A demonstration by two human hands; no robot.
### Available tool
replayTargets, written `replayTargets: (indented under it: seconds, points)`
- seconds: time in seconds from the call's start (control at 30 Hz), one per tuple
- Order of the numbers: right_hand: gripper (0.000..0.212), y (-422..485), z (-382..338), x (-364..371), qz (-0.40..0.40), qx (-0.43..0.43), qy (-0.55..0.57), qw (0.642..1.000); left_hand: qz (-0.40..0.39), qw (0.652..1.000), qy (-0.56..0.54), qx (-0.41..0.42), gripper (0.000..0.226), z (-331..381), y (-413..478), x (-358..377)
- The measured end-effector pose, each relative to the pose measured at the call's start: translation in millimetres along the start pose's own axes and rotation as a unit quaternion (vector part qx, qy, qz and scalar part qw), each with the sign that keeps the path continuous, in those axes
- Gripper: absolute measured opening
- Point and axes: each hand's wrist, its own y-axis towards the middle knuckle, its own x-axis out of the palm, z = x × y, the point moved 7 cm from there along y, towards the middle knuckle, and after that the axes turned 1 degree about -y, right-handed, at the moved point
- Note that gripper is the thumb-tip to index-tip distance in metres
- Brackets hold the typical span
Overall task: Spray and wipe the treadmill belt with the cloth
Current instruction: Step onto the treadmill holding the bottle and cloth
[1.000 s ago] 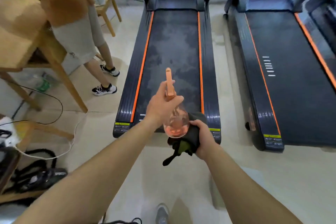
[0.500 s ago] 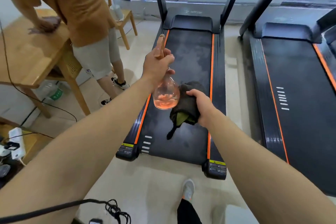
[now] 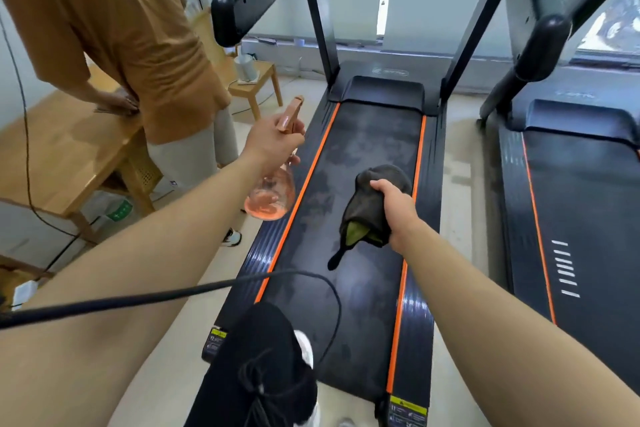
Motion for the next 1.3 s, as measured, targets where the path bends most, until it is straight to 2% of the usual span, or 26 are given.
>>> replayTargets:
  seconds: [0.17, 0.37, 0.47, 0.7, 0.8, 0.93, 0.97, 1.07, 1.13, 1.2, 1.3]
  points:
    - [0.042, 46, -34, -1, 0.0, -0.006, -0.021, 1.0, -0.007, 1.0, 0.01, 0.004, 0.017, 3, 54, 26]
    - [0.057, 138, -65, 4, 0.038, -0.002, -0.039, 0.999, -0.038, 0.999, 0.005, -0.003, 0.022, -18, 146, 74]
    - [0.064, 209, -81, 16, 0.073, 0.006, -0.056, 0.996, -0.063, 0.998, -0.024, -0.018, 0.022, -43, 215, 104]
    - [0.055, 418, -158, 78, 0.142, -0.015, -0.077, 0.987, -0.098, 0.987, -0.099, -0.078, 0.022, -115, 431, 163]
    - [0.074, 500, -188, 115, 0.143, 0.003, -0.078, 0.987, -0.119, 0.984, -0.095, -0.094, 0.04, -132, 515, 185]
    - [0.089, 591, -221, 154, 0.135, -0.012, -0.091, 0.986, -0.123, 0.985, -0.069, -0.095, 0.02, -166, 596, 214]
    - [0.089, 609, -227, 161, 0.134, -0.017, -0.098, 0.986, -0.118, 0.986, -0.067, -0.1, 0.018, -177, 611, 221]
    - [0.061, 666, -235, 168, 0.136, -0.027, -0.123, 0.983, -0.111, 0.984, -0.063, -0.121, 0.015, -211, 650, 245]
    - [0.057, 705, -235, 163, 0.14, -0.023, -0.153, 0.978, -0.112, 0.983, -0.067, -0.13, 0.013, -234, 673, 264]
    - [0.067, 743, -233, 158, 0.139, -0.026, -0.186, 0.972, -0.115, 0.982, -0.067, -0.135, 0.01, -254, 695, 281]
    - [0.094, 809, -224, 148, 0.142, -0.031, -0.204, 0.968, -0.116, 0.981, -0.063, -0.139, 0.008, -289, 736, 309]
